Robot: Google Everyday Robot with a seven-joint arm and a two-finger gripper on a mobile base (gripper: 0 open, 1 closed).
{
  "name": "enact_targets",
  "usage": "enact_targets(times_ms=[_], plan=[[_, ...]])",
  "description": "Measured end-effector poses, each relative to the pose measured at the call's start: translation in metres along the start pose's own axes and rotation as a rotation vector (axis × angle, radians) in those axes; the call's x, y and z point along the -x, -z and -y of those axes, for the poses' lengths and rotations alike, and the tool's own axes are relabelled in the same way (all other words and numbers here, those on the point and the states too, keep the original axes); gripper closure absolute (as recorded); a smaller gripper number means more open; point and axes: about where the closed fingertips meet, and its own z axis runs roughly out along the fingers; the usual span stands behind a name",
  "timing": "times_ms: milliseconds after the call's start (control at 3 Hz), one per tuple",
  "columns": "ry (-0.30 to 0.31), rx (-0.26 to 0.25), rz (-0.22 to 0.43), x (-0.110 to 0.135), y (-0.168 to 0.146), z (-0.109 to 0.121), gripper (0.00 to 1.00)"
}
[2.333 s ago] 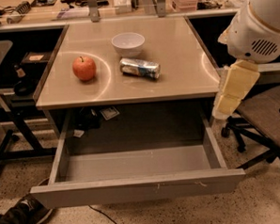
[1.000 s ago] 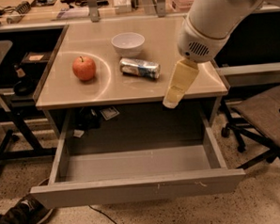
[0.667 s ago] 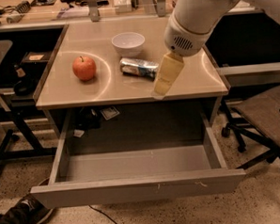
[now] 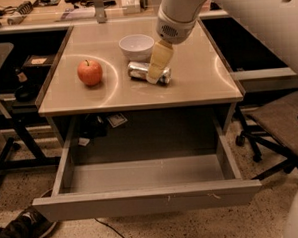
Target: Place redbull can into top drawer
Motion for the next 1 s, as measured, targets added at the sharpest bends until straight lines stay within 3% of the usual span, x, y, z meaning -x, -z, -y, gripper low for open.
enact_targets(times_ms=[1000], plan=[[-0.03,-0.023,-0.015,0.004,-0.031,0.013,0.0]])
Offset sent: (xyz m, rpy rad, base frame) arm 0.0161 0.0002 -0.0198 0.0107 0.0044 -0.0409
